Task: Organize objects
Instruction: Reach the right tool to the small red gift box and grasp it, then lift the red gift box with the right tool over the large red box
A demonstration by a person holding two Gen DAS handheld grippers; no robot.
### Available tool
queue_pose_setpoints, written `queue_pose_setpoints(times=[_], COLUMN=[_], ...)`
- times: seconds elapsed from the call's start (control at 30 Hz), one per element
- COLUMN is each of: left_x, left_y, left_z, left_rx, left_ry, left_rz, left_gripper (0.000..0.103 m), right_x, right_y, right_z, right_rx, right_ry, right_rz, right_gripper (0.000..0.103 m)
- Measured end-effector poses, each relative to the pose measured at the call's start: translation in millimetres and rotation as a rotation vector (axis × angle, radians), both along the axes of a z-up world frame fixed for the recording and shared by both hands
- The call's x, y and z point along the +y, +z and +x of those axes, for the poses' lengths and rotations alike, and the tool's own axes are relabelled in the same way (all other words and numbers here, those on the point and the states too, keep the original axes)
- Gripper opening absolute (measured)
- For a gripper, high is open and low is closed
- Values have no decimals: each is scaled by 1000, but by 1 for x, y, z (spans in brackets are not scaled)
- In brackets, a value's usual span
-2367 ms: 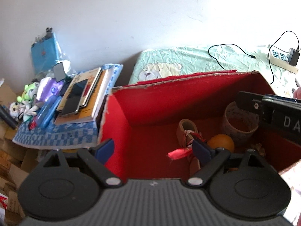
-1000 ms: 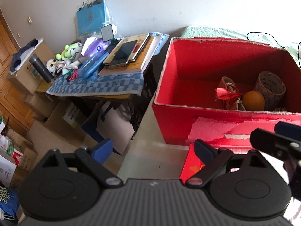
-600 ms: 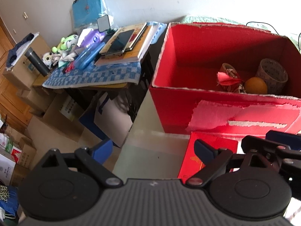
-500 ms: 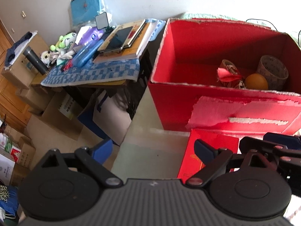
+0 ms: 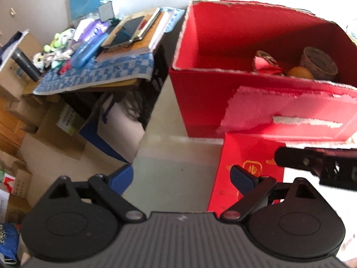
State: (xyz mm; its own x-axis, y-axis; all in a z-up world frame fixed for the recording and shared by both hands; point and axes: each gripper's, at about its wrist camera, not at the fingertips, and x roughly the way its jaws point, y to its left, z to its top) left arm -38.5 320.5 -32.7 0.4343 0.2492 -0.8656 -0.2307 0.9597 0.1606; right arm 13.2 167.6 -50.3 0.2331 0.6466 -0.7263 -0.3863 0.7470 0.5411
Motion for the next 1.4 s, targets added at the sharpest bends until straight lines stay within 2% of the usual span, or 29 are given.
queue_pose_setpoints(times=[0.3,0.4,0.43,0.67,0.77,0.93,1.23,1.4], left_x=[-5,-14,-16,-30,-33,-36,-47,-50], left_y=[-13,-16,-17,-24,-27,-33,-38,-33], left_z=[-8,-7,-7,0,3,8,6,4], left_rx=[16,19,18,32,45,74,80,69], left_ry=[-126,-166,-177,-226,-237,-252,-261,-271], left_rz=[-133,-152,-155,-151,-156,-179,-144,-131], left_gripper=[94,96,101,101,99,83,79,79], right_x=[3,6,6,7,6,2,-1,-3], right_y=[-11,-13,-13,-18,-22,-26,-23,-14], right_z=[6,7,8,10,12,14,15,11], right_rx=[71,79,83,121,147,186,194,167], right_ry=[-3,1,3,25,22,26,41,54], right_rz=[-15,-22,-23,-35,-35,-14,-13,-20], right_gripper=[51,51,51,51,51,51,48,48])
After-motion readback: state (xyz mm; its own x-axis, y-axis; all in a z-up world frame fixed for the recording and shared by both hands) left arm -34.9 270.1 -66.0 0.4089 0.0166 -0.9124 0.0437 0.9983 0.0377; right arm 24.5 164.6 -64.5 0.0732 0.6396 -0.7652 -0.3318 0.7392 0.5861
